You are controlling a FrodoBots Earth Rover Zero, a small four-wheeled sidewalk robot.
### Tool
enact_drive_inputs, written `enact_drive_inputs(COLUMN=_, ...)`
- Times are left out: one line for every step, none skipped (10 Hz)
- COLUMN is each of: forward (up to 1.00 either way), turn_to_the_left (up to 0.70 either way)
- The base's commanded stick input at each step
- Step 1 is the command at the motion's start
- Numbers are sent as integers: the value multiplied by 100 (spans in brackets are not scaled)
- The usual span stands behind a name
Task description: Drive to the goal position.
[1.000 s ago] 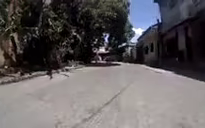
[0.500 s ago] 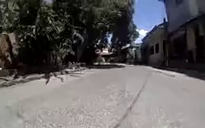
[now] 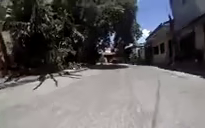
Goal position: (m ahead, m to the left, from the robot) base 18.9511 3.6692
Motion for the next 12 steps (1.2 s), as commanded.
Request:
enact_drive_inputs(forward=100, turn_to_the_left=0)
enact_drive_inputs(forward=100, turn_to_the_left=0)
enact_drive_inputs(forward=100, turn_to_the_left=0)
enact_drive_inputs(forward=100, turn_to_the_left=0)
enact_drive_inputs(forward=100, turn_to_the_left=0)
enact_drive_inputs(forward=100, turn_to_the_left=2)
enact_drive_inputs(forward=100, turn_to_the_left=4)
enact_drive_inputs(forward=100, turn_to_the_left=3)
enact_drive_inputs(forward=100, turn_to_the_left=-7)
enact_drive_inputs(forward=100, turn_to_the_left=-24)
enact_drive_inputs(forward=100, turn_to_the_left=-39)
enact_drive_inputs(forward=100, turn_to_the_left=-39)
